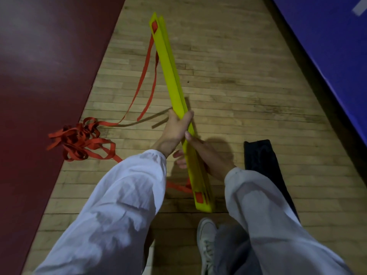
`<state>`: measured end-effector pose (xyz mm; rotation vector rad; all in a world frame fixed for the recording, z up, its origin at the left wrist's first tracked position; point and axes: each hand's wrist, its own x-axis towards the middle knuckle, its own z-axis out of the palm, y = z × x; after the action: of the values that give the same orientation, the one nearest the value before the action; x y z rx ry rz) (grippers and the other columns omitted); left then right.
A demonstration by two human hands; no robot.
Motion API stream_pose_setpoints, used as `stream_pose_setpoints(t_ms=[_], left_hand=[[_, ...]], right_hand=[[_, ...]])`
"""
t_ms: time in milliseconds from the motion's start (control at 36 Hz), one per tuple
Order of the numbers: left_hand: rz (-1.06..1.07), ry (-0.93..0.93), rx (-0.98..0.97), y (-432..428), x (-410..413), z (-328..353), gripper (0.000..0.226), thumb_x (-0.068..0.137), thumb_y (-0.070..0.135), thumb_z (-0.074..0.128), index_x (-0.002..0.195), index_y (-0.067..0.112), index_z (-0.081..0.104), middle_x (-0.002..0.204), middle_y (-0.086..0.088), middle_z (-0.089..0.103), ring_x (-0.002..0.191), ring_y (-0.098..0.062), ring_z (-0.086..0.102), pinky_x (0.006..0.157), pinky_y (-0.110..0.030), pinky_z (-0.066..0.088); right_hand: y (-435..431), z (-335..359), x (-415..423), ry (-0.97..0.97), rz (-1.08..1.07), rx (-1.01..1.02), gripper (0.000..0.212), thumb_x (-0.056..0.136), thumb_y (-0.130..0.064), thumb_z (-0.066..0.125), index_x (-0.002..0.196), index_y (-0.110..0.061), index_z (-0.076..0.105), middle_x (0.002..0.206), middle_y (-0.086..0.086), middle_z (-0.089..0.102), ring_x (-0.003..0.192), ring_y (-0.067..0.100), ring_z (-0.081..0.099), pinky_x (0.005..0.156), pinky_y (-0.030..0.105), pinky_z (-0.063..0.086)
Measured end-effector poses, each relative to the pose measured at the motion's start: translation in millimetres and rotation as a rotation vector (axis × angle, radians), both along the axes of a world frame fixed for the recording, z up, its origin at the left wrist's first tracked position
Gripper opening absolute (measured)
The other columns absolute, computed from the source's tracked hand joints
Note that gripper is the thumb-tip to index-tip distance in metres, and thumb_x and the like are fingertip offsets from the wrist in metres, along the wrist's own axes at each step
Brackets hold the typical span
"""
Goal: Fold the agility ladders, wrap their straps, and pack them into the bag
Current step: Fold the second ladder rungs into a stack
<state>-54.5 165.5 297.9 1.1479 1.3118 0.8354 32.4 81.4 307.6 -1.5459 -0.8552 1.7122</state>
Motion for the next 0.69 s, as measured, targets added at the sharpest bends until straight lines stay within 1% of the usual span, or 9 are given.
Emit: stream_pose_setpoints(t_ms=[56,111,167,250,361,444,500,611,694], left_hand=[[0.013,-0.028,0.002,2.1,-0.8,-0.1,0.035,0.094,0.028,0.057,0.116,0.002,0.046,0.111,-0.016,0.064,0.087,-0.015,0.058,0.071,-0.025,0.046],[-0.017,-0.066,0.037,1.4,-3.1,5.2,0.020,0.096,0.029,0.055,0.103,0.010,0.052,0.102,-0.015,0.062,0.081,-0.013,0.058,0.064,-0.023,0.047],[-0.081,-0.115,0.065,-0.3,-6.5,11.3,0.016,0.097,0.034,0.053,0.090,0.021,0.049,0.098,-0.012,0.058,0.083,-0.016,0.057,0.066,-0.030,0.048],[-0.234,-0.139,0.048,-5.7,-13.6,19.8,0.020,0.100,0.044,0.042,0.101,0.024,0.044,0.091,-0.003,0.055,0.074,-0.014,0.053,0.062,-0.027,0.045],[-0.417,0.072,0.118,-18.0,-22.8,12.1,0.015,0.100,0.025,0.049,0.091,0.013,0.045,0.081,-0.005,0.051,0.063,0.000,0.051,0.051,-0.010,0.040],[-0.686,0.158,0.013,-31.0,-31.0,3.2,0.029,0.095,0.015,0.058,0.068,0.012,0.048,0.062,-0.009,0.050,0.044,0.000,0.049,0.047,-0.014,0.039],[-0.885,0.179,-0.068,-40.9,-37.4,9.3,0.023,0.094,0.022,0.059,0.073,0.012,0.059,0.066,-0.006,0.059,0.053,-0.002,0.056,0.056,-0.018,0.047],[-1.145,0.326,-0.088,-52.6,-43.0,12.6,0.029,0.090,0.036,0.064,0.108,0.014,0.067,0.099,0.000,0.069,0.088,-0.011,0.065,0.077,-0.027,0.054],[-1.142,0.321,-0.014,-55.8,-36.6,9.0,0.010,0.085,0.029,0.071,0.095,0.026,0.068,0.096,0.003,0.068,0.087,-0.008,0.062,0.075,-0.021,0.049]], right_hand=[[0.6,0.3,-3.9,0.024,-0.036,0.004,0.042,0.092,-0.047,0.055,0.104,-0.007,0.059,0.070,0.008,0.067,0.059,0.021,0.065,0.064,0.036,0.057],[0.5,1.4,-6.7,-0.014,-0.071,0.050,0.038,0.095,-0.046,0.053,0.091,-0.009,0.059,0.063,0.004,0.058,0.047,0.015,0.053,0.048,0.026,0.045],[0.0,2.1,-8.1,-0.024,-0.097,0.090,0.037,0.097,-0.047,0.048,0.091,-0.012,0.058,0.065,0.003,0.053,0.046,0.013,0.047,0.047,0.025,0.039],[0.2,6.6,-4.4,0.025,-0.123,0.105,0.044,0.097,-0.051,0.044,0.097,-0.010,0.059,0.066,0.004,0.053,0.046,0.013,0.047,0.047,0.023,0.040],[4.7,10.1,16.7,0.024,-0.205,0.107,0.052,0.098,-0.051,0.038,0.093,-0.005,0.062,0.067,0.009,0.058,0.046,0.015,0.052,0.045,0.023,0.044],[6.4,7.2,26.9,0.035,-0.269,0.078,0.052,0.098,-0.053,0.036,0.096,-0.007,0.062,0.069,0.007,0.060,0.047,0.014,0.057,0.044,0.023,0.048],[7.4,6.2,31.2,0.134,-0.328,0.034,0.052,0.098,-0.055,0.034,0.095,-0.008,0.058,0.067,0.005,0.056,0.044,0.013,0.054,0.042,0.021,0.045],[10.0,5.5,38.7,0.223,-0.388,-0.026,0.056,0.096,-0.061,0.032,0.093,-0.009,0.053,0.063,0.003,0.051,0.041,0.013,0.049,0.043,0.019,0.042],[10.9,3.2,41.2,0.225,-0.391,-0.036,0.058,0.095,-0.063,0.030,0.095,-0.009,0.053,0.063,0.003,0.051,0.042,0.012,0.049,0.043,0.018,0.043]])
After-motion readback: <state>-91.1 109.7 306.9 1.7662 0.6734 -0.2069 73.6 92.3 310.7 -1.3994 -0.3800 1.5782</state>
